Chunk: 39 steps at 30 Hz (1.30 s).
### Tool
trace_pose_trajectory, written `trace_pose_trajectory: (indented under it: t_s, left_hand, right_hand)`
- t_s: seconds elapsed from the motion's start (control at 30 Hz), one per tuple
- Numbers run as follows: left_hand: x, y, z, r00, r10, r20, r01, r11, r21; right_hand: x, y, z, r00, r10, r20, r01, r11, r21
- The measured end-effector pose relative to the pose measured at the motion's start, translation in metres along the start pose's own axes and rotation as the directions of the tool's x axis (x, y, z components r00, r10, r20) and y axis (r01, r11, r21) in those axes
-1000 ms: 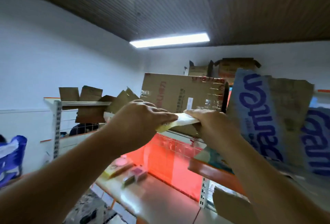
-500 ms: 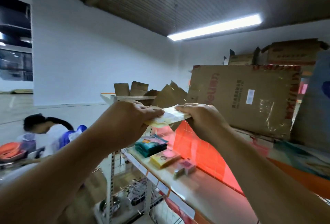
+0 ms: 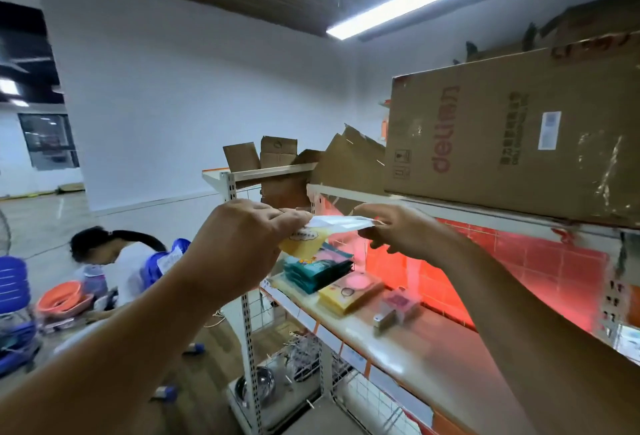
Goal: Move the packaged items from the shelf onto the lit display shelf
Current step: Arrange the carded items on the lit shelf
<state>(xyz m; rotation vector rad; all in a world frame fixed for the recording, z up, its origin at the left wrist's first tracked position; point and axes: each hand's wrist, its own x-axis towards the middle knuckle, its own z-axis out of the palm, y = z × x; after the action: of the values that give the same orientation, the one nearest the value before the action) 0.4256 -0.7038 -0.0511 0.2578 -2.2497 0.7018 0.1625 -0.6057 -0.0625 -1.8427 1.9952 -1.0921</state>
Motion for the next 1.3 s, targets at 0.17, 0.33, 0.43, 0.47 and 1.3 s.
trace_pose_trajectory:
  t_s: [0.17,0.33,0.43,0.47,1.3]
  left_hand:
    - [0.014,-0.023,0.070,0.998,0.037,0.055,-0.038,0.999,0.005]
    - [0.044,-0.039,0.143,0.984,0.133,0.116,-0.129,0.991,-0.040]
    - [0.061,-0.043,0.184,0.975,0.187,0.117,-0.180,0.981,-0.074]
    - [0.065,-0.043,0.195,0.973,0.199,0.116,-0.191,0.978,-0.083]
    - [0.015,-0.056,0.516,0.933,0.320,0.165,-0.179,0.809,-0.559]
  right_hand:
    - [0.046,0.058,-0.003,0.994,0.048,0.102,-0.084,0.920,0.382]
    - [0.103,0.101,-0.007,0.994,0.105,-0.005,-0.104,0.987,0.119]
    - [0.134,0.131,-0.012,0.991,0.134,-0.008,-0.134,0.991,0.001]
    - [0.143,0.142,-0.012,0.990,0.137,-0.020,-0.138,0.990,-0.011]
    - [0.237,0.349,0.100,0.816,0.577,-0.009,-0.577,0.816,0.004]
